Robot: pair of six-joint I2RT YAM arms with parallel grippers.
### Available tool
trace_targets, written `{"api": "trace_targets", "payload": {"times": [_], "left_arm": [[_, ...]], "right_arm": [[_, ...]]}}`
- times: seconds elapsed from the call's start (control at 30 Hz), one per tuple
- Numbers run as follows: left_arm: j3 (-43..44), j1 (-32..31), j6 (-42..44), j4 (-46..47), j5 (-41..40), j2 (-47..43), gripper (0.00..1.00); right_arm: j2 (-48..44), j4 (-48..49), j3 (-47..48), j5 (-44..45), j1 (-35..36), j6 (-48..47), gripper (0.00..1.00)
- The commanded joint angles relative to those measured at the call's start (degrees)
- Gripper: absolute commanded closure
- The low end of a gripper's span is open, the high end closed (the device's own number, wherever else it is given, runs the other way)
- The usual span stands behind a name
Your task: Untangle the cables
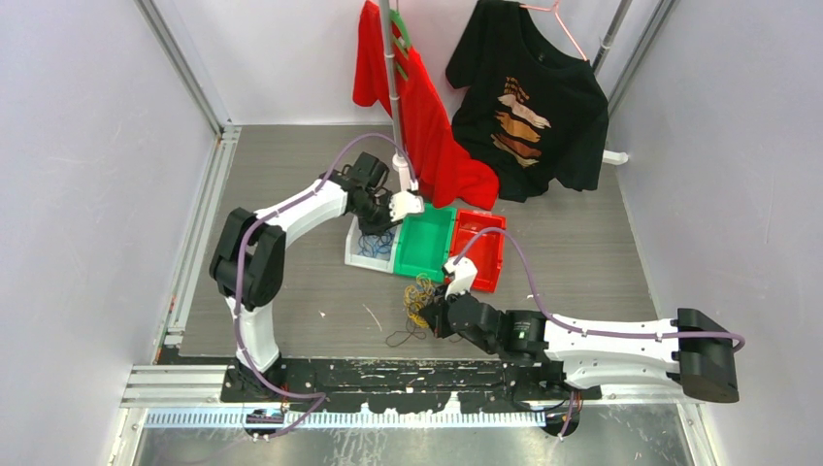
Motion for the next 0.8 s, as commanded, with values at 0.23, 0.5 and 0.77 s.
{"api": "trace_targets", "payload": {"times": [0.23,0.5,0.77], "left_arm": [[-2.46,3.71,-8.86,16.65,-4.03,0.04,0.73],[5.61,5.01,-13.87,0.35,9.41,-9.39,0.00],[15.33,6.91,-15.32,-20.72,19.61,-15.04,0.00]], "right_arm": [[-1.53,1.27,2.37,1.61,0.23,0.15,0.99],[-0.51,2.74,4.35,1.56,0.23,-0.96,0.99],[0.73,3.84,6.81,1.11,0.23,-3.29,0.99]]}}
